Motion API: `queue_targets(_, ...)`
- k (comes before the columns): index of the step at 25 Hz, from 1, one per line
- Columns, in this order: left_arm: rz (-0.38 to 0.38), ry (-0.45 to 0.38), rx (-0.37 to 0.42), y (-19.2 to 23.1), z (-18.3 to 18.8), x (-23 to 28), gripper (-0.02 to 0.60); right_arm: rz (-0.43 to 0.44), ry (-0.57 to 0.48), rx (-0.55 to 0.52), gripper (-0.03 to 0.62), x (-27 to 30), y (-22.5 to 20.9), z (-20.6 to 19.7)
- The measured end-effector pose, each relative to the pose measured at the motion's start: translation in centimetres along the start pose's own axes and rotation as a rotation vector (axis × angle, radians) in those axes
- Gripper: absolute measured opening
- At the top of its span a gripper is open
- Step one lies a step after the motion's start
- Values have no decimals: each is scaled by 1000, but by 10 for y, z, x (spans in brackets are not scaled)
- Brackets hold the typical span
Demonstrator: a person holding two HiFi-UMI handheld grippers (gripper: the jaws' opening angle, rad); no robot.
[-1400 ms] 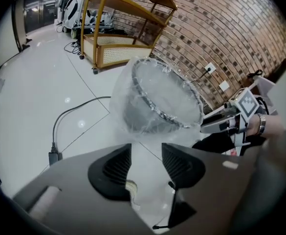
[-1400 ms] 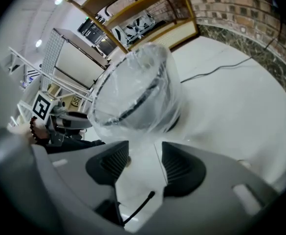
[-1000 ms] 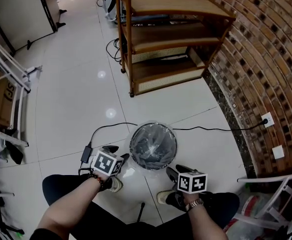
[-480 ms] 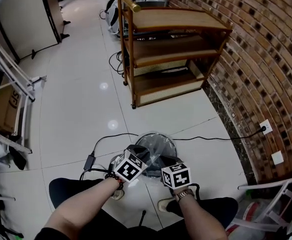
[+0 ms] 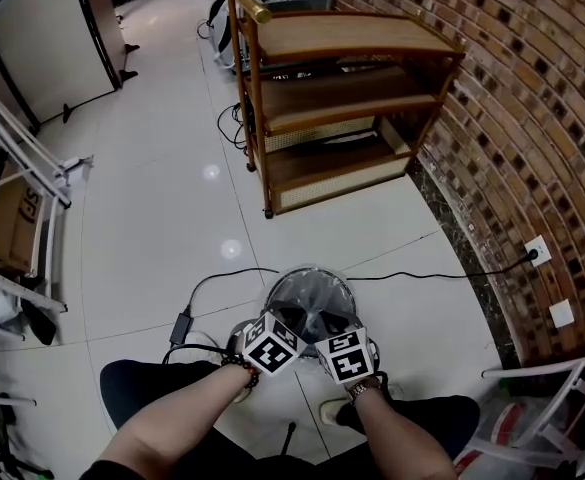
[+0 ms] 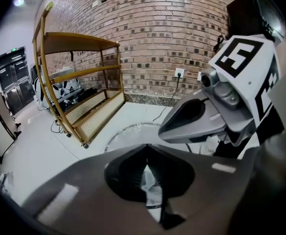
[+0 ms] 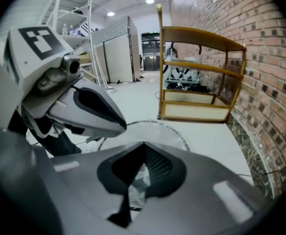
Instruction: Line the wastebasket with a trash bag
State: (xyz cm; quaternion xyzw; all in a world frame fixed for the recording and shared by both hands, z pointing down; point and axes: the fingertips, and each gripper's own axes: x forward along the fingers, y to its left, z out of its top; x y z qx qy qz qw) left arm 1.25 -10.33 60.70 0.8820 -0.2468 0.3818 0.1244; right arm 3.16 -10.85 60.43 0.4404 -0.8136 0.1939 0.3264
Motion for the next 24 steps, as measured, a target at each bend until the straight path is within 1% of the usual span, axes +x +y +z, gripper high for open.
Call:
queue_targets(7,19,12,-6,-2,-6,5,5,19,-11,-17,0,3,4,3)
queue_targets(24,35,29,1,-1,-8,7,5,13,-26,-26,0,-2,4,8)
